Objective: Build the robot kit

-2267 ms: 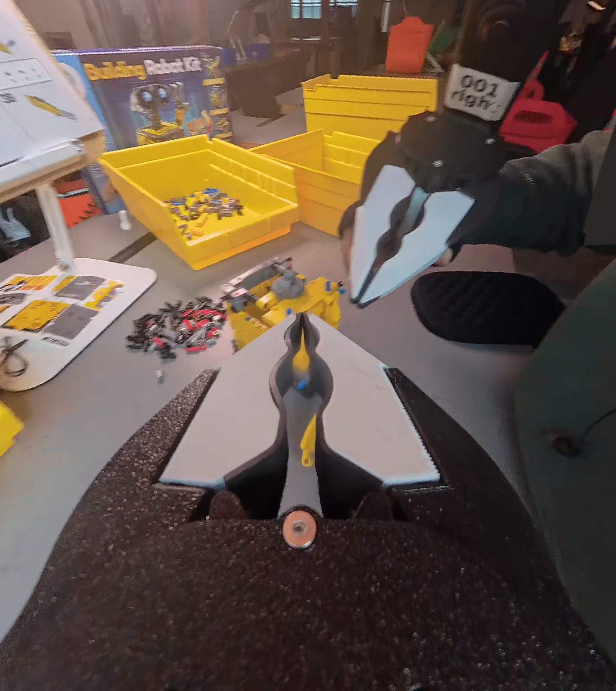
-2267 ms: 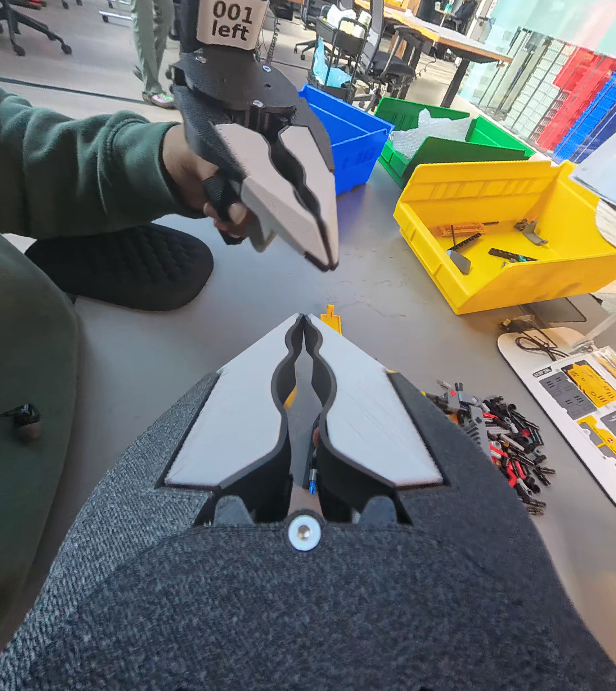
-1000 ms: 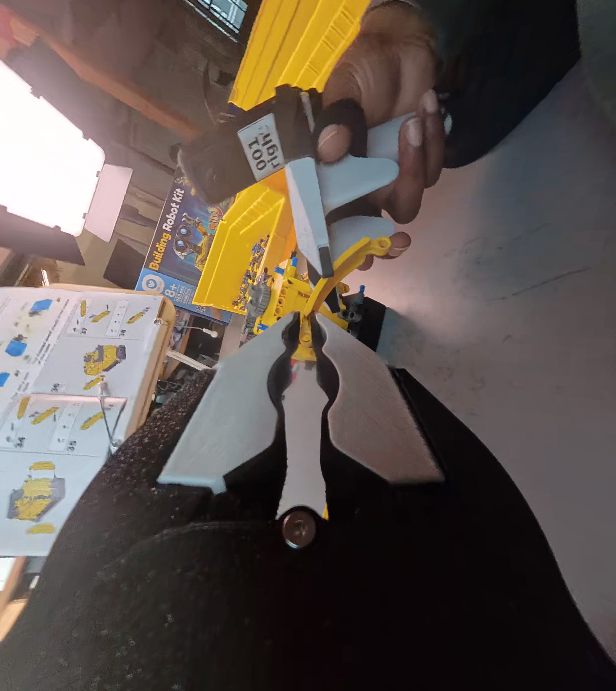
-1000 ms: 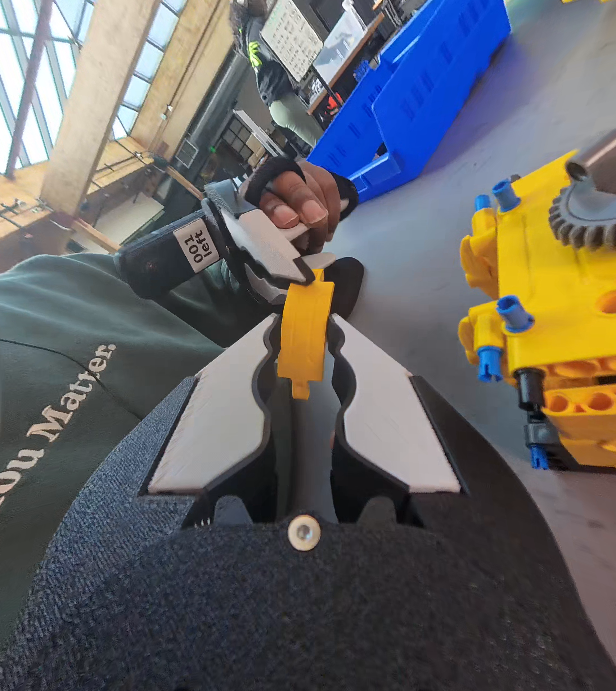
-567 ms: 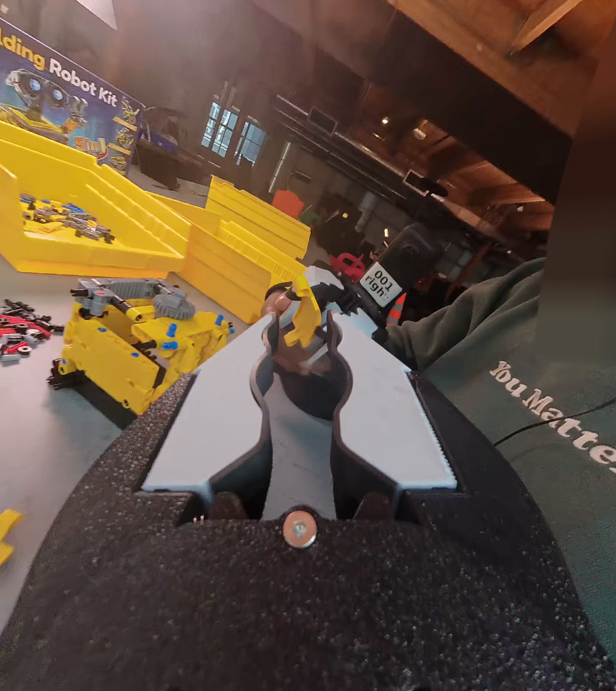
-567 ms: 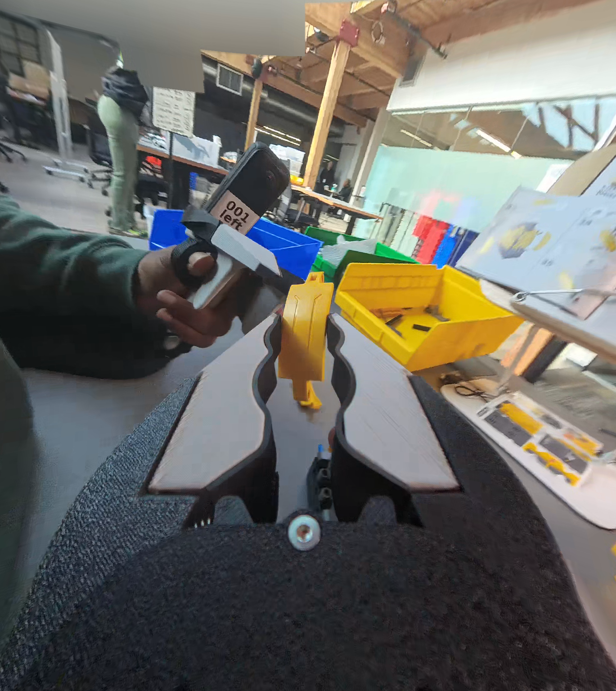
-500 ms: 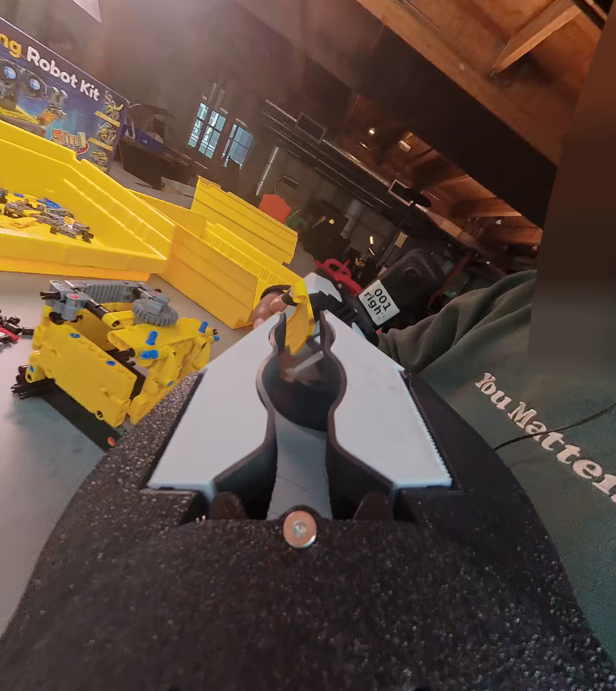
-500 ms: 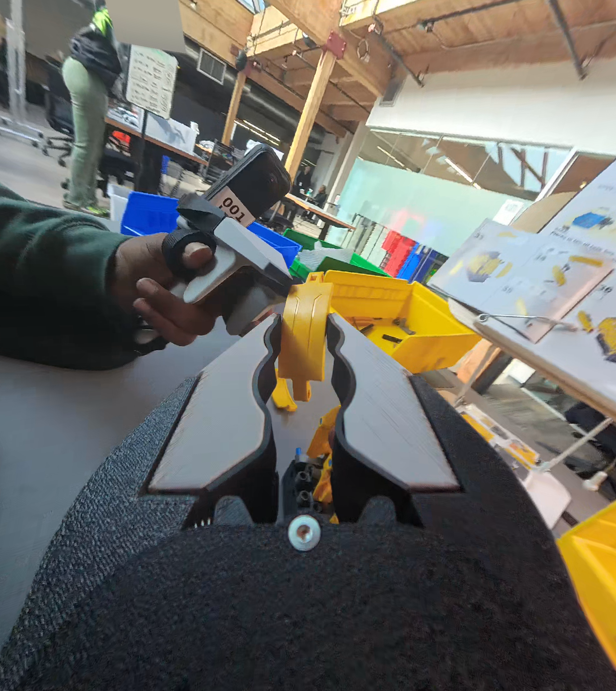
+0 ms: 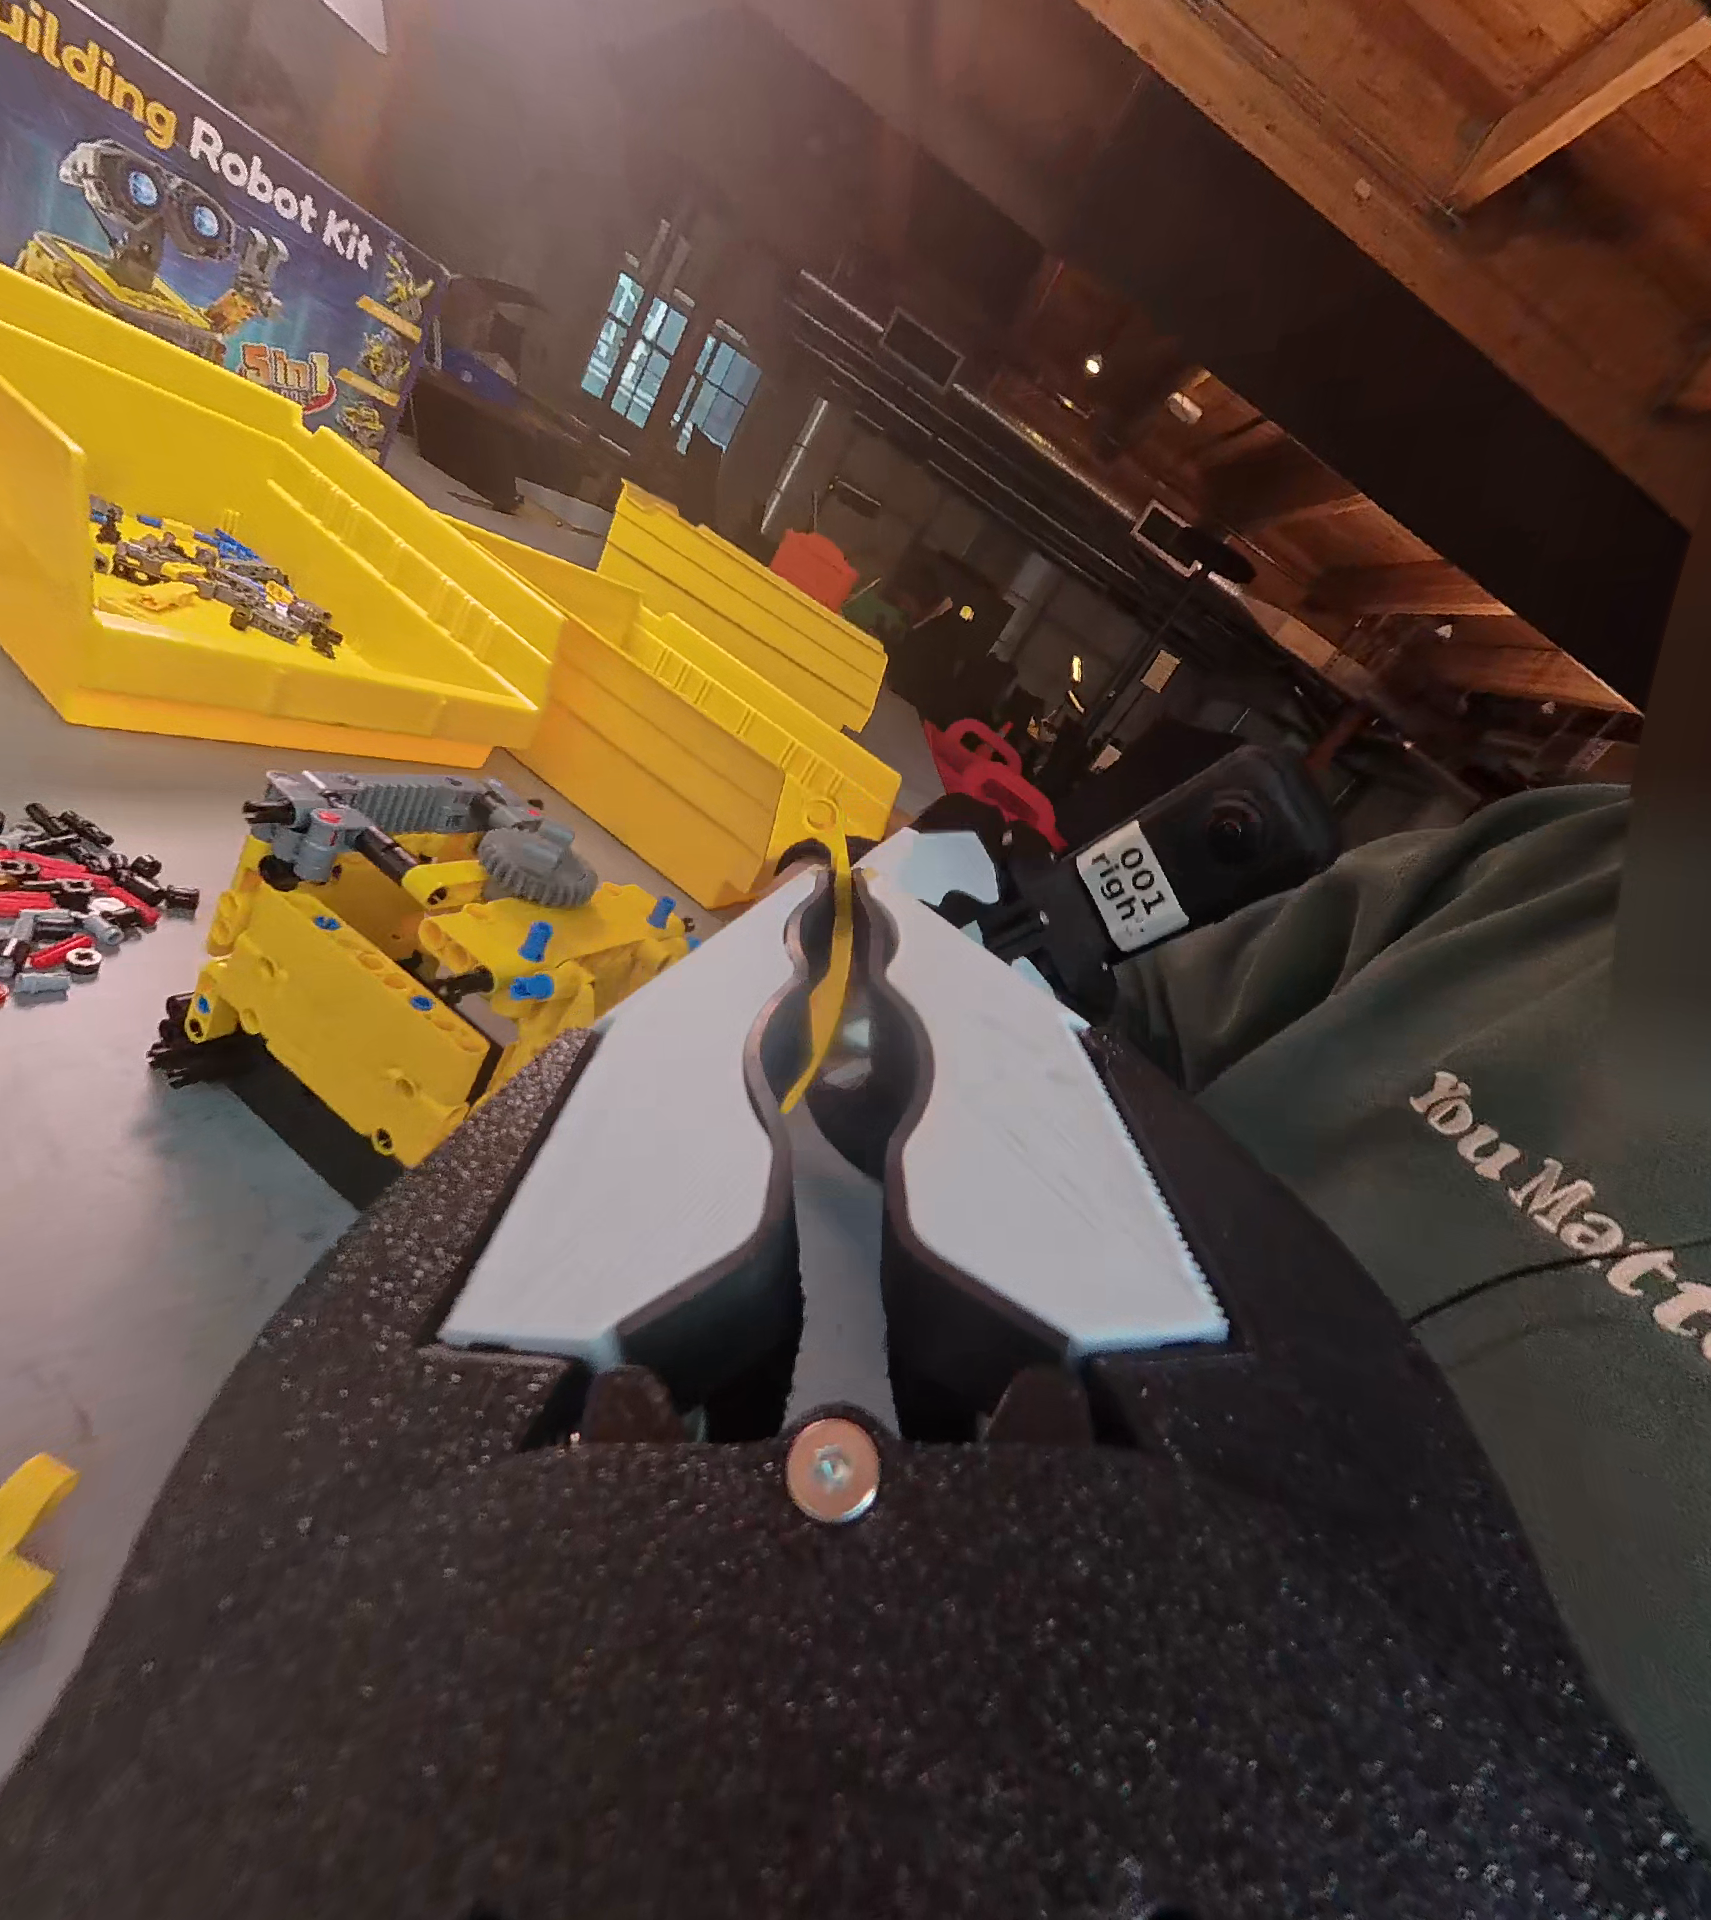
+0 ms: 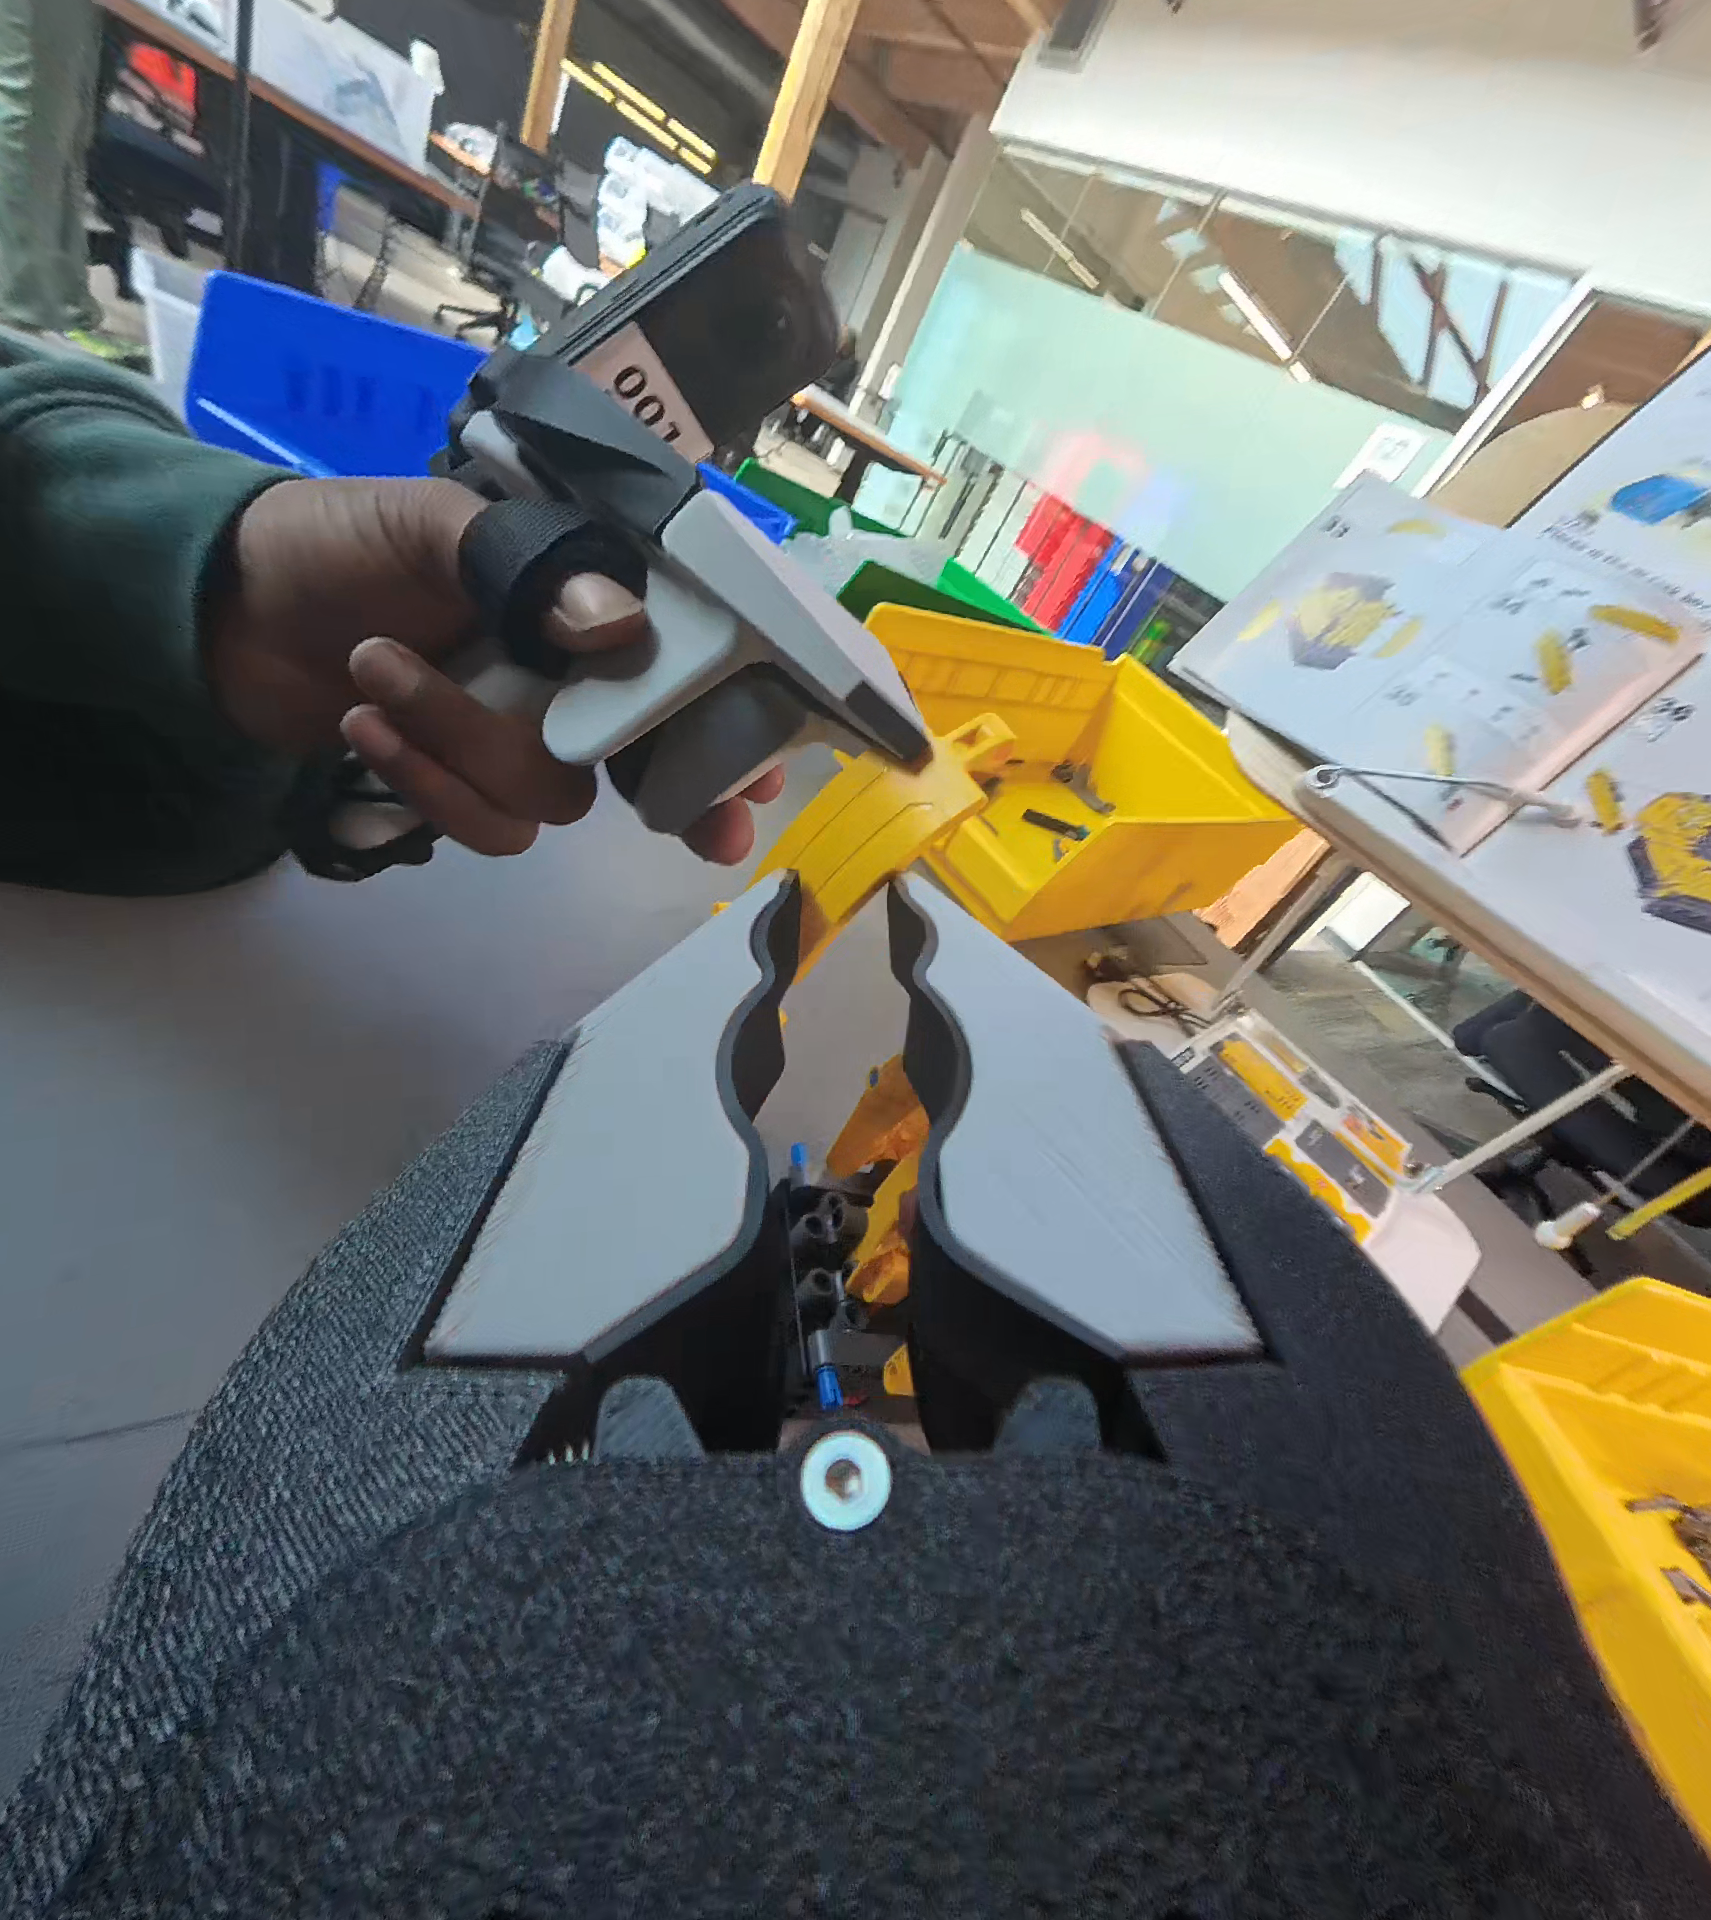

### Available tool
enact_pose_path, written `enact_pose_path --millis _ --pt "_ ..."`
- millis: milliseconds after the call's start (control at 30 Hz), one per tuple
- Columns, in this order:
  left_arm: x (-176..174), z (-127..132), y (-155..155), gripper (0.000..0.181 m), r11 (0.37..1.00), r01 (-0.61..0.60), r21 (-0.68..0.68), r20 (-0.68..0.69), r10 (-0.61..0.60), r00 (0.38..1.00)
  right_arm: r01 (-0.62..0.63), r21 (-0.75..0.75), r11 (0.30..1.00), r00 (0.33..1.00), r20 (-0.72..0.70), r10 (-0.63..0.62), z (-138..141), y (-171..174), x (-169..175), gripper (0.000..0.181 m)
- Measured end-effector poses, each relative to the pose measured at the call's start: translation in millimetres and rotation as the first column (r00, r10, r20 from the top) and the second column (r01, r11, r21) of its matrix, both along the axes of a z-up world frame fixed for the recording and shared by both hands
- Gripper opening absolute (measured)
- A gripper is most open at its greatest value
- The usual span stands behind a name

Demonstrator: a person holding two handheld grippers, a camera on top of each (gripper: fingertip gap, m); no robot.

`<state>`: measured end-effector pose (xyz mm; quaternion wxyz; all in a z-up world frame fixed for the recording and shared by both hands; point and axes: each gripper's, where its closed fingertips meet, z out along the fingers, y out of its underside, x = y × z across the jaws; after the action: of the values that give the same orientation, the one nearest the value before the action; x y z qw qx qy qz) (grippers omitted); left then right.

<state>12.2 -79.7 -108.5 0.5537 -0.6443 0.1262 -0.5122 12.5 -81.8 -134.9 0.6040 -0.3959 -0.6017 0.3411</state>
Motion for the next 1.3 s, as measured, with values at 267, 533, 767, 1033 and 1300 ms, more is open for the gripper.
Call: enact_pose_path --millis 267,533,767,1033,1300 --pt "-49.9 -49.0 9.5 0.002 0.985 0.065 -0.162 -0.158 -0.091 0.983 -0.036 0.051 0.998 0.959 0.281 0.02 -16.1 34.6 4.5 0.022" --pt "-29.3 -62.4 21.0 0.002 0.961 0.267 -0.076 -0.244 -0.278 0.929 -0.236 0.311 0.921 0.835 0.549 0.028 -32.3 43.3 -7.3 0.022" --pt "-19.5 -66.3 25.5 0.002 0.923 0.38 -0.059 -0.31 -0.379 0.872 -0.348 0.398 0.849 0.806 0.589 0.054 -42.3 39.5 -8.1 0.019" --pt "-24.3 -65.0 31.1 0.002 0.898 0.436 -0.063 -0.252 -0.437 0.863 -0.354 0.394 0.848 0.804 0.592 0.06 -41.9 44.4 -5.8 0.018" --pt "-17.4 -65.1 29.3 0.002 0.869 0.49 -0.075 -0.254 -0.492 0.833 -0.403 0.358 0.842 0.806 0.576 0.141 -38.8 41.4 -0.6 0.011"
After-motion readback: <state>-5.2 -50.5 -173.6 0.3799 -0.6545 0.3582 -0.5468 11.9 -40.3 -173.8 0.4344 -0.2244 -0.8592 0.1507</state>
